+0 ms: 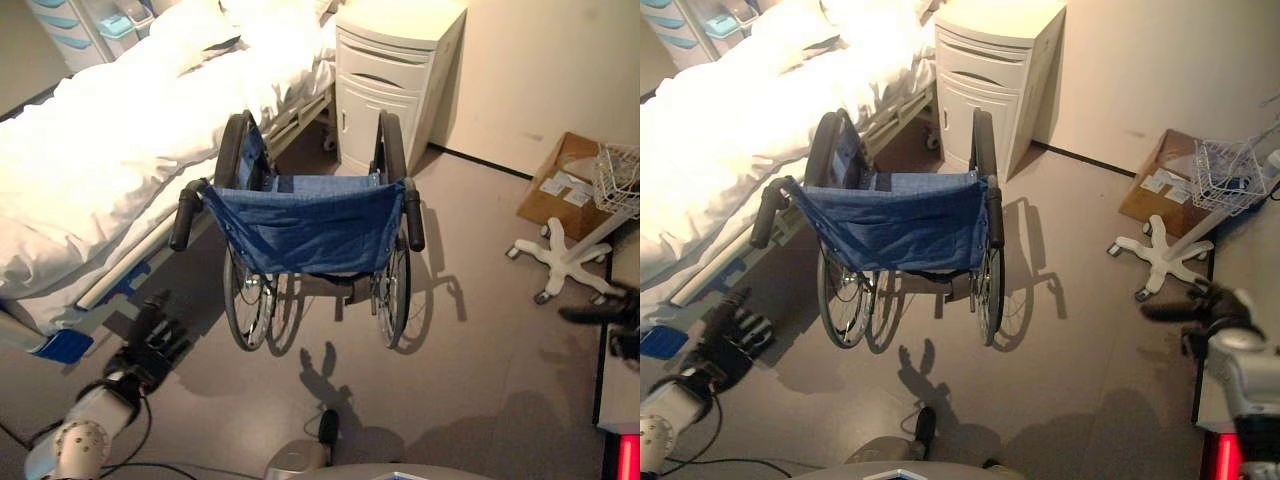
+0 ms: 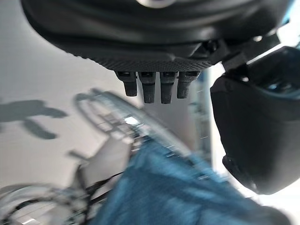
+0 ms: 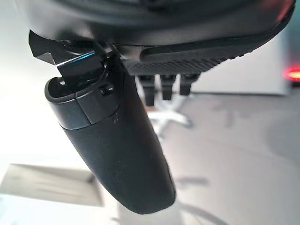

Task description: Push the wheelchair next to the bed

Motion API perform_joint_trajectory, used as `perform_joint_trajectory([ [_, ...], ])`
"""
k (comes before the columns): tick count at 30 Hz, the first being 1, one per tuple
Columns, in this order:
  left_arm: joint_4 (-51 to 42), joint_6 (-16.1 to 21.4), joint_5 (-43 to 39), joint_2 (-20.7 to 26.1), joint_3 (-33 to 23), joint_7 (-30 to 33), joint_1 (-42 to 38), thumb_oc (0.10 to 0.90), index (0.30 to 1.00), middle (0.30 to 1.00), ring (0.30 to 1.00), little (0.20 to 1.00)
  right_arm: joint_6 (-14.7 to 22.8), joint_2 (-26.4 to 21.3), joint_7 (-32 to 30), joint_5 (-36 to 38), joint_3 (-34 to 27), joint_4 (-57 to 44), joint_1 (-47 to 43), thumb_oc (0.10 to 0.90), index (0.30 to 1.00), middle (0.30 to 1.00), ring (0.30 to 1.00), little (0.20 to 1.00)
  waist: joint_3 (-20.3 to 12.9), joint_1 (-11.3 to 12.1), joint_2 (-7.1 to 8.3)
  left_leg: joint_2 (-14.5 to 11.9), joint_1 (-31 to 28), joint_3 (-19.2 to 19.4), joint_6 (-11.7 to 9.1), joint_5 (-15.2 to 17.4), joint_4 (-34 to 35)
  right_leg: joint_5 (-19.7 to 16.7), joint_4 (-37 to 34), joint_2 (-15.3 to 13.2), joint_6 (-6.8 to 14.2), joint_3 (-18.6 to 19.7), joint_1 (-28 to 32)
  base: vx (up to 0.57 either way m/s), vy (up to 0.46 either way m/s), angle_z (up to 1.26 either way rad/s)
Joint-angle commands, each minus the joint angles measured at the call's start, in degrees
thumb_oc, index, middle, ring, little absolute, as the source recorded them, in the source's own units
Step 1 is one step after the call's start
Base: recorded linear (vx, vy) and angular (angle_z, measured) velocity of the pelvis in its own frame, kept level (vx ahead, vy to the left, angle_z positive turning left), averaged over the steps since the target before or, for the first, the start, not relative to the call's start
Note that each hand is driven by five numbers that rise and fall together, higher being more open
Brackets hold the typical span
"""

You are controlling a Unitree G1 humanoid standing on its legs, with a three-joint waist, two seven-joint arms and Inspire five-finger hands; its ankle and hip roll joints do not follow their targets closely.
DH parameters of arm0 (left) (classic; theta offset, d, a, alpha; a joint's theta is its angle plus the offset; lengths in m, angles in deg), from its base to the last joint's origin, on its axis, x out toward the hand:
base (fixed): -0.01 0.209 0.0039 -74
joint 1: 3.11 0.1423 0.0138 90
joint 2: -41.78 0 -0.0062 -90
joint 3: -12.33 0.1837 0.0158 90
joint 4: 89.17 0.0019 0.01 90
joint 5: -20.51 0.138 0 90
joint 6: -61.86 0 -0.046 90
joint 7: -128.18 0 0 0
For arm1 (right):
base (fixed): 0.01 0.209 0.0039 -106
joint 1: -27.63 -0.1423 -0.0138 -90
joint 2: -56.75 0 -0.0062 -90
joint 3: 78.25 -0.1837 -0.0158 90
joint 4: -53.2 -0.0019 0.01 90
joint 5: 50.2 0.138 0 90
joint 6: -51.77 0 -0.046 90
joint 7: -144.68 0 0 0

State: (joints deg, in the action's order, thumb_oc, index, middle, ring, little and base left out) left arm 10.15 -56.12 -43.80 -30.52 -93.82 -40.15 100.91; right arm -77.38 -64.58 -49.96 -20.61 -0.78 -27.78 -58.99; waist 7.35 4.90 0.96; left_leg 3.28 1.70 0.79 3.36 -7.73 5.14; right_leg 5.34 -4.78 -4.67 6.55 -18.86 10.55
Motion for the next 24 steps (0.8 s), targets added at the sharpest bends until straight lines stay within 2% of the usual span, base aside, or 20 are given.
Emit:
perform_joint_trajectory([
  [1,-0.47,1.94,1.73,1.57,-1.13,-0.1,-0.04,0.8,0.9,0.9,0.9,0.9,7.05,-3.95,-5.52,-1.37,-0.23,-1.5,-3.21,0.8,0.9,0.9,0.9,0.9,-1.47,1.12,-0.56,-2.58,-4.69,2.34,-5.32,5.91,-0.57,-4.72,3.45,0.1,0.12,0.46,-5.33,0.0,0.0,0.0],
  [3,1.9,2.53,2.62,0.39,0.18,-0.79,-0.04,0.8,0.9,0.9,0.9,0.9,8.39,-1.71,-6.15,0.14,0.61,0.17,-2.11,0.8,0.9,0.9,0.9,0.9,-1.25,0.93,-0.58,-2.6,-4.69,2.45,-5.31,5.92,-0.63,-4.82,3.47,0.03,0.16,0.42,-5.4,-0.02,-0.012,-0.05],
  [5,7.72,5.76,6.19,-2.81,3.96,-2.55,0.28,0.8,0.9,0.9,0.9,0.9,11.11,3.61,-6.99,1.74,3.5,5.1,0.59,0.8,0.9,0.9,0.9,0.9,-0.91,0.52,-0.63,-2.63,-4.69,2.73,-5.25,6.04,-0.75,-5.04,3.39,-0.14,0.26,0.4,-5.55,-0.02,-0.014,-0.07],
  [6,8.08,5.77,6.21,-2.99,4.14,-2.51,0.34,0.8,0.9,0.9,0.9,0.9,10.93,3.87,-6.89,2.08,3.66,5.34,0.78,0.8,0.9,0.9,0.9,0.9,-0.9,0.49,-0.63,-2.63,-4.71,2.75,-5.24,6.05,-0.75,-5.08,3.37,-0.15,0.27,0.4,-5.56,-0.01,-0.013,-0.04],
  [7,11.81,7.08,6.99,-5.23,6.19,-3.09,0.11,0.8,0.9,0.9,0.9,0.9,12.4,7.17,-6.4,3.63,5.69,8.28,1.67,0.8,0.9,0.9,0.9,0.9,-0.75,0.44,-0.63,-2.56,-4.58,2.68,-5.2,6.04,-0.76,-5.24,3.28,-0.22,0.35,0.41,-5.68,0.0,0.0,0.0],
  [8,13.1,7.91,7.96,-5.85,6.9,-3.68,0.01,0.8,0.9,0.9,0.9,0.9,13.45,7.99,-5.99,3.94,6.26,9.52,1.84,0.8,0.9,0.9,0.9,0.9,-0.71,0.43,-0.62,-2.54,-4.56,2.66,-5.19,6.04,-0.76,-5.28,3.24,-0.25,0.35,0.36,-5.69,0.0,0.0,0.0],
  [10,17.24,10.91,11.85,-7.9,9.27,-3.91,-0.46,0.8,0.9,0.9,0.9,0.9,16.01,11.22,-5.2,5.71,8.58,13.84,2.31,0.8,0.9,0.9,0.9,0.9,-0.68,0.45,-0.56,-2.47,-4.48,2.61,-5.24,6.04,-0.72,-5.55,3.02,-0.36,0.41,0.17,-5.75,0.0,0.0,0.0],
  [11,22.6,12.86,12.07,-10.07,10.63,-4.48,-1.21,0.8,0.9,0.9,0.9,0.9,17.76,14.92,-5.0,7.39,11.16,17.69,2.54,0.8,0.9,0.9,0.9,0.9,-0.77,0.34,-0.49,-2.43,-4.4,2.67,-5.3,6.04,-0.67,-5.82,2.89,-0.52,0.53,0.09,-5.86,0.0,0.0,0.0],
  [12,23.07,13.0,12.01,-10.29,10.71,-4.34,-1.3,0.8,0.9,0.9,0.9,0.9,17.18,15.29,-4.95,8.12,11.43,18.03,2.55,0.8,0.9,0.9,0.9,0.9,-0.78,0.3,-0.48,-2.42,-4.4,2.67,-5.31,6.05,-0.67,-5.84,2.87,-0.54,0.54,0.08,-5.87,0.0,0.0,0.0],
  [14,30.58,17.2,12.5,-13.0,12.15,-5.41,-2.95,0.8,0.9,0.9,0.9,0.9,19.53,20.86,-1.13,8.78,14.47,27.19,2.76,0.8,0.9,0.9,0.9,0.9,-1.14,0.02,-0.39,-2.43,-4.45,3.0,-5.32,6.18,-0.48,-6.02,2.57,-0.73,0.59,-0.1,-5.93,0.0,0.0,0.0],
  [15,31.14,17.44,12.28,-13.22,12.3,-5.49,-3.12,0.8,0.9,0.9,0.9,0.9,19.53,21.3,-1.02,8.92,14.68,28.04,2.69,0.8,0.9,0.9,0.9,0.9,-1.18,0.0,-0.38,-2.43,-4.45,3.02,-5.33,6.19,-0.47,-6.04,2.54,-0.75,0.61,-0.11,-5.93,0.04,0.006,0.01],
  [17,35.86,20.67,14.12,-15.5,13.74,-5.73,-4.33,0.8,0.9,0.9,0.9,0.9,21.31,24.82,0.67,8.82,16.01,35.79,2.02,0.8,0.9,0.9,0.9,0.9,-1.51,0.06,-0.34,-2.44,-4.44,3.19,-5.32,6.37,-0.4,-6.08,2.46,-0.88,0.74,-0.31,-6.0,0.03,0.004,0.03],
  [19,39.47,23.26,14.4,-17.53,14.9,-5.3,-5.0,0.8,0.9,0.9,0.9,0.9,21.71,27.32,4.14,8.87,16.95,40.93,1.77,0.8,0.9,0.9,0.9,0.9,-1.65,0.08,-0.27,-2.43,-4.44,3.32,-5.29,6.47,-0.4,-6.22,2.41,-1.05,0.78,-0.54,-6.08,0.0,0.0,0.0],
  [20,41.44,25.02,15.69,-18.23,15.33,-5.78,-5.4,0.8,0.9,0.9,0.9,0.9,23.09,28.42,6.09,8.17,17.41,43.93,1.54,0.8,0.9,0.9,0.9,0.9,-1.73,0.13,-0.28,-2.46,-4.47,3.41,-5.28,6.5,-0.33,-6.23,2.43,-1.1,0.78,-0.7,-6.09,0.0,0.0,0.0],
  [24,48.74,26.83,17.72,-20.53,17.82,-8.81,-6.35,0.8,0.9,0.9,0.9,0.9,27.14,31.57,11.25,3.83,20.2,51.25,1.35,0.8,0.9,0.9,0.9,0.9,-2.13,-0.2,-0.46,-2.54,-4.27,3.82,-5.26,6.6,-0.14,-6.19,2.51,-1.27,0.91,-1.05,-6.42,0.0,0.001,-0.01],
])
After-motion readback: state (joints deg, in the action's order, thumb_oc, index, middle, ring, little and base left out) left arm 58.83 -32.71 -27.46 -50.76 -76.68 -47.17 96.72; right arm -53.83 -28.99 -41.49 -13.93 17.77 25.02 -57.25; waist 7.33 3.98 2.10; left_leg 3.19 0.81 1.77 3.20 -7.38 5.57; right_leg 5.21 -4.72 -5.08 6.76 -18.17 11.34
